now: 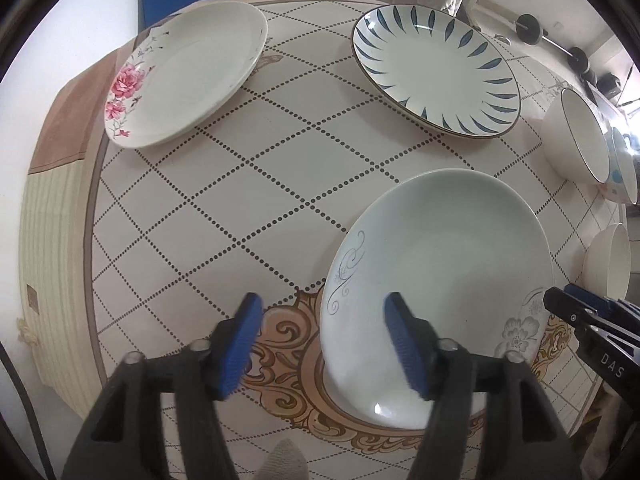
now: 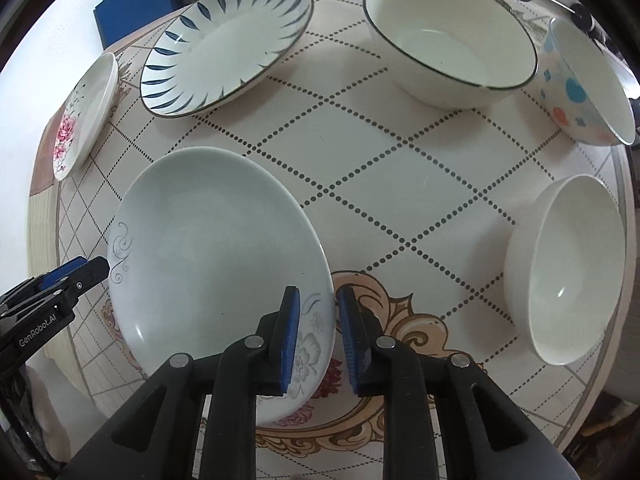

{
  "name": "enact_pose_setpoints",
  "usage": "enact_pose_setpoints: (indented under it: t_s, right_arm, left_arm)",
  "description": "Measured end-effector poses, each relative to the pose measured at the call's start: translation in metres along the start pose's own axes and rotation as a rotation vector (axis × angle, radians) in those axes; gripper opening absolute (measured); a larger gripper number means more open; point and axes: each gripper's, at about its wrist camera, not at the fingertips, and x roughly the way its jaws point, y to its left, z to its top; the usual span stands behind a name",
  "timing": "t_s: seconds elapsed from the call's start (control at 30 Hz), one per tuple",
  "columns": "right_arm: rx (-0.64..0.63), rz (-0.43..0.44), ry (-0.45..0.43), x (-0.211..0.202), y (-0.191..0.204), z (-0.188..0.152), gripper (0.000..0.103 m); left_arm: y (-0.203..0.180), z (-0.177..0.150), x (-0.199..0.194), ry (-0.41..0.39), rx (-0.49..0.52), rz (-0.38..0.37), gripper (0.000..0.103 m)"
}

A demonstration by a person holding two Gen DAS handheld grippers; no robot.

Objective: Organize plates and bowls
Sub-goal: 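Open both grippers and move them toward the pink rose plate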

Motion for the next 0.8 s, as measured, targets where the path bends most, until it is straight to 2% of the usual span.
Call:
enact_pose_setpoints:
  t_s: [0.03,0.1,0.17,0.23,0.37,0.47,0.67,0.73,0.8]
  right_arm:
    - [-0.007,-0.012,-0.005,-0.005,0.003,-0.001,0.037]
    - [-0.020,-0.026,0.002,-0.015,0.008,-0.004,0.075]
    - [-0.034,-0.012,0.010,-0.023,0.012,-0.005,0.088]
    - [-0.052,-0.007,0.009,-0.030,0.017,-0.006,0.088]
    - [-0.065,0.029,-0.010,-0.047,0.029,0.006,0.088]
    - [-0.109,0.053,-0.055,-0.064,0.049,0.027,0.088]
    - [-0.140,0.135,-0.084,-0.077,0.114,0.094,0.088]
    - [-0.148,0.151,-0.094,-0.072,0.140,0.122,0.088]
    - [-0.165,0.172,-0.080,-0.061,0.167,0.151,0.088]
  left_arm:
    - [-0.002,-0.002,-0.005,-0.005,0.004,-0.001,0.085]
    - [-0.007,-0.005,-0.014,-0.018,0.001,-0.016,0.085]
    - [-0.005,-0.004,-0.025,-0.034,-0.008,-0.036,0.086]
    - [0.001,0.003,-0.037,-0.050,-0.018,-0.060,0.091]
    - [0.027,0.023,-0.062,-0.110,-0.050,-0.103,0.092]
    - [0.056,0.045,-0.078,-0.151,-0.081,-0.104,0.092]
    - [0.148,0.103,-0.088,-0.220,-0.153,-0.097,0.092]
    - [0.184,0.124,-0.082,-0.239,-0.184,-0.081,0.092]
    - [0.217,0.145,-0.068,-0.223,-0.216,-0.079,0.091]
